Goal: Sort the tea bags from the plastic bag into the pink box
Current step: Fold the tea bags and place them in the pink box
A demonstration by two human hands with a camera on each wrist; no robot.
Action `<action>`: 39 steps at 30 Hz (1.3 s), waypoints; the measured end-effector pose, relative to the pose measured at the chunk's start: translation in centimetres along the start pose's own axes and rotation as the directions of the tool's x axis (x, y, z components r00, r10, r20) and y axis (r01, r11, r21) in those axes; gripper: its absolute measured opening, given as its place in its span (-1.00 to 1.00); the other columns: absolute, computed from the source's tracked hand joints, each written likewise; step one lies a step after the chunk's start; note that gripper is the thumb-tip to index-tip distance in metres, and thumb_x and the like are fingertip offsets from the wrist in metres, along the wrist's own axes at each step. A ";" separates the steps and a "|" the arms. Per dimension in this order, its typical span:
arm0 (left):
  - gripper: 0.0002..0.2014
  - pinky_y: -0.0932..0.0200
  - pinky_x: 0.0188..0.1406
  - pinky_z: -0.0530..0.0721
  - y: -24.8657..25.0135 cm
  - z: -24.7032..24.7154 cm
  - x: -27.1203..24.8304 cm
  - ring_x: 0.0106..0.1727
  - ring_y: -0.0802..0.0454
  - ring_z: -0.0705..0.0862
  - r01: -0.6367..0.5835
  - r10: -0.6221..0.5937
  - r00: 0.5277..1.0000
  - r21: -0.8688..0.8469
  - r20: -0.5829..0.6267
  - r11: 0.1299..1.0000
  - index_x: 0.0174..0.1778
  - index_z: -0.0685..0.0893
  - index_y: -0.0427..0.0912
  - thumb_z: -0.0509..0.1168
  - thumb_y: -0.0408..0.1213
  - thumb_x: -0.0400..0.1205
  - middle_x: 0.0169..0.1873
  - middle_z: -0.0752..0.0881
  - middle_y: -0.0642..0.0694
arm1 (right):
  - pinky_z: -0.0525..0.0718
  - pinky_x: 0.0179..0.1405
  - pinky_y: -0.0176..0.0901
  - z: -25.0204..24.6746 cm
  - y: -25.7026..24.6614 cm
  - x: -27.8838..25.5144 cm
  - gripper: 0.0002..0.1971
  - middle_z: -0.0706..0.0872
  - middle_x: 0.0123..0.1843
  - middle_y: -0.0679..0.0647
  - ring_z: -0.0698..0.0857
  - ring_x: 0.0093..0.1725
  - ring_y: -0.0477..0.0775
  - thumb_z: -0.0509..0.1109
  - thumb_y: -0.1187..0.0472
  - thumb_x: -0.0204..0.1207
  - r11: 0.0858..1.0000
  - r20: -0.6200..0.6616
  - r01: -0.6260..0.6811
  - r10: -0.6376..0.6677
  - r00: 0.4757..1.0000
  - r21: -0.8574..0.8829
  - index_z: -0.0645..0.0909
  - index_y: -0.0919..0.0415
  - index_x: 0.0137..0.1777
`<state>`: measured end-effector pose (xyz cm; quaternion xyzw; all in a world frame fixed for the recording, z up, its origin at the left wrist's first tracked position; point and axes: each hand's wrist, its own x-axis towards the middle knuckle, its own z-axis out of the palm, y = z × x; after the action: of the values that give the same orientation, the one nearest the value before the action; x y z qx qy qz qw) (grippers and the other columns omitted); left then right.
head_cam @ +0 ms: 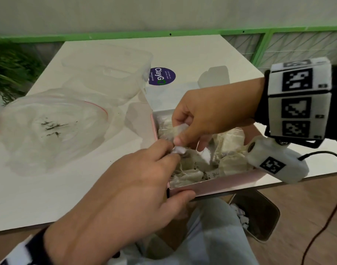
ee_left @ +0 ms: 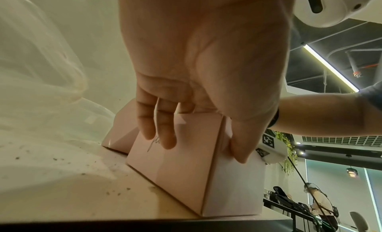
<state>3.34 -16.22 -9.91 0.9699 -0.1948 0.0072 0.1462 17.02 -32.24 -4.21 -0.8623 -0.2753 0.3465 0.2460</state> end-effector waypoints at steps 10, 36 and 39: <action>-0.46 0.01 -0.30 0.77 0.2 0.2 0.2 -0.14 0.03 0.73 0.020 -0.022 1.000 0.087 0.020 0.996 0.16 0.72 -0.02 0.16 0.33 0.58 0.06 0.63 0.09 | 0.84 -0.22 -0.15 -1.5 0.7 -1.0 -0.87 0.85 -0.35 0.01 0.83 -0.38 -0.07 0.48 0.14 0.62 0.962 -0.128 -0.016 -0.020 0.992 -0.274 0.77 0.17 -0.12; -0.66 0.08 -0.47 0.63 0.2 1.4 0.2 -0.26 0.06 0.47 0.015 -0.015 1.000 0.041 0.005 0.999 -0.09 0.68 0.10 0.21 0.26 0.53 0.04 0.46 0.02 | 0.85 -0.16 0.08 1.1 -0.5 0.6 -0.81 0.83 -0.33 -0.01 0.81 -0.33 -0.02 0.42 0.08 0.62 0.856 0.064 0.079 -0.053 0.997 -0.511 0.78 0.13 -0.13; -0.65 -0.02 -0.29 0.75 0.3 1.6 -0.1 0.02 -0.02 0.60 0.036 -0.035 0.999 0.054 -0.018 0.998 -0.04 0.69 0.10 0.21 0.26 0.53 0.26 0.48 -0.05 | 0.86 -0.18 0.00 0.6 -0.5 0.6 -0.79 0.84 -0.38 0.00 0.83 -0.39 -0.06 0.32 0.21 0.63 0.843 -0.039 0.039 -0.071 0.997 -0.536 0.78 0.15 -0.14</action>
<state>3.10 -16.92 -11.34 0.9767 -0.1760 0.0180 0.1213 16.80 -31.34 -4.58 -0.8981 -0.3783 0.2241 0.0137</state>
